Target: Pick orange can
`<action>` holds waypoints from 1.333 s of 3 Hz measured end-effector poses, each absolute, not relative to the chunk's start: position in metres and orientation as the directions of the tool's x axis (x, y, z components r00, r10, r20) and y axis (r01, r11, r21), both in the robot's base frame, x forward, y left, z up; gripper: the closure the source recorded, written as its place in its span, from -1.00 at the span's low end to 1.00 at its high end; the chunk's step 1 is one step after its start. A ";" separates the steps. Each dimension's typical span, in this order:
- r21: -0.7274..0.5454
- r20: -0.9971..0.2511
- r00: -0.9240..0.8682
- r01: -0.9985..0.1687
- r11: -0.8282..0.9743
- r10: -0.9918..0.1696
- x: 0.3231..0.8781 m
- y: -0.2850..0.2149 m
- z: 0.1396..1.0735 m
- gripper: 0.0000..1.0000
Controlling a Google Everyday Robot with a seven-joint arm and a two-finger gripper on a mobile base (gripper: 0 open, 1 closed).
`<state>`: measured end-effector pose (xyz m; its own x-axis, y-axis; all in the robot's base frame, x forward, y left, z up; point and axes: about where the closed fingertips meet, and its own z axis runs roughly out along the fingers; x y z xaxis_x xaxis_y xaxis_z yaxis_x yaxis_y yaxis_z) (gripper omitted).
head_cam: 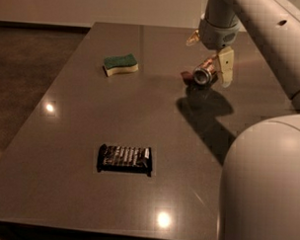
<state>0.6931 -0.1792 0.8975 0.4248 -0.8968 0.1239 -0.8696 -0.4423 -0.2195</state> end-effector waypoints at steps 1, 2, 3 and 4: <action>-0.198 0.098 0.470 -0.854 -0.480 -0.877 0.698 -0.171 0.880 -1.00; -0.181 0.088 0.490 -0.848 -0.498 -0.867 0.704 -0.168 0.864 -1.00; -0.187 0.101 0.496 -0.842 -0.506 -0.863 0.713 -0.170 0.860 -1.00; -0.189 0.105 0.521 -0.826 -0.531 -0.847 0.720 -0.174 0.860 -1.00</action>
Offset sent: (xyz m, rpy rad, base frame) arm 0.0037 0.0080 -0.0472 -0.0002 0.1222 0.0875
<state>0.7204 -0.1736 0.8598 0.5206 -0.8473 0.1050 -0.8262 -0.5309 -0.1886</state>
